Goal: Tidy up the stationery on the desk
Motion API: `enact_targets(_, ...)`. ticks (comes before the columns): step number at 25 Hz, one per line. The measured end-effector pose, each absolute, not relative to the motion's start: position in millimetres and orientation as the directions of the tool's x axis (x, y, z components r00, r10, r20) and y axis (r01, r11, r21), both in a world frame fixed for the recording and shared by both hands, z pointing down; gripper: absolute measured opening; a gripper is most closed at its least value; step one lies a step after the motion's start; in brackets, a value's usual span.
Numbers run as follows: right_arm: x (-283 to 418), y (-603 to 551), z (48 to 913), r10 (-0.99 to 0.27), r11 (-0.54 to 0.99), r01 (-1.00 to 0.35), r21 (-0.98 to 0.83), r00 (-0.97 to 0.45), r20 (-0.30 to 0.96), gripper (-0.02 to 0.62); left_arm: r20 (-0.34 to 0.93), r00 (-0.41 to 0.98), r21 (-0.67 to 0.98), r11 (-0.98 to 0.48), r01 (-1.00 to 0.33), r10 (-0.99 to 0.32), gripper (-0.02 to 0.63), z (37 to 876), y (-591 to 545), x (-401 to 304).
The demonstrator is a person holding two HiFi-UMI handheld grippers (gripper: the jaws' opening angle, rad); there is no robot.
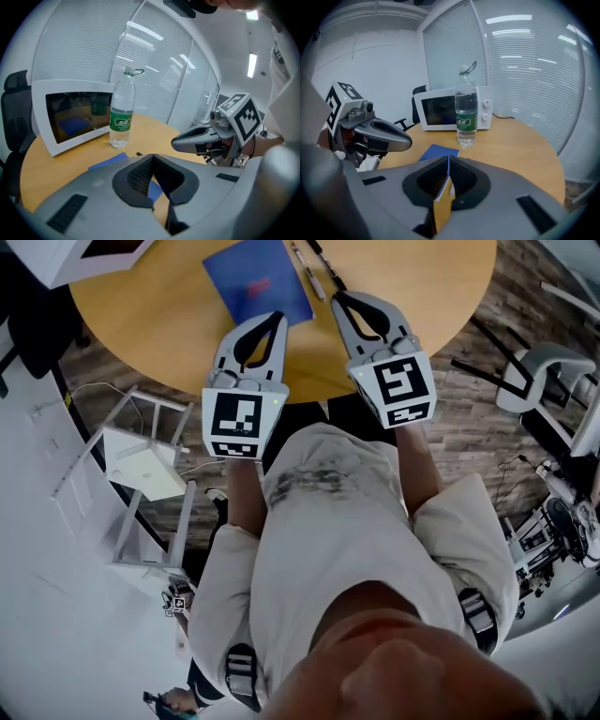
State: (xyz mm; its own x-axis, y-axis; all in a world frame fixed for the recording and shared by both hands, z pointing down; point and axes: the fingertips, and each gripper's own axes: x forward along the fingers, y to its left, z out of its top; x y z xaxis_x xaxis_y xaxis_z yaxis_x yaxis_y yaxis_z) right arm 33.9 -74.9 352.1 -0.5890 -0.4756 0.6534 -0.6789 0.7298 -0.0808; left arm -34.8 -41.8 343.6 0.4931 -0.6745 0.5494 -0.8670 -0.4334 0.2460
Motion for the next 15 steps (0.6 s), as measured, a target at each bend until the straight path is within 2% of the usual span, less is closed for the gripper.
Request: enact_targets(15, 47, -22, 283, -0.521, 0.719, -0.693, -0.051, -0.586, 0.62, 0.069, 0.508, 0.482, 0.181, -0.459, -0.87, -0.714, 0.008, 278, -4, -54)
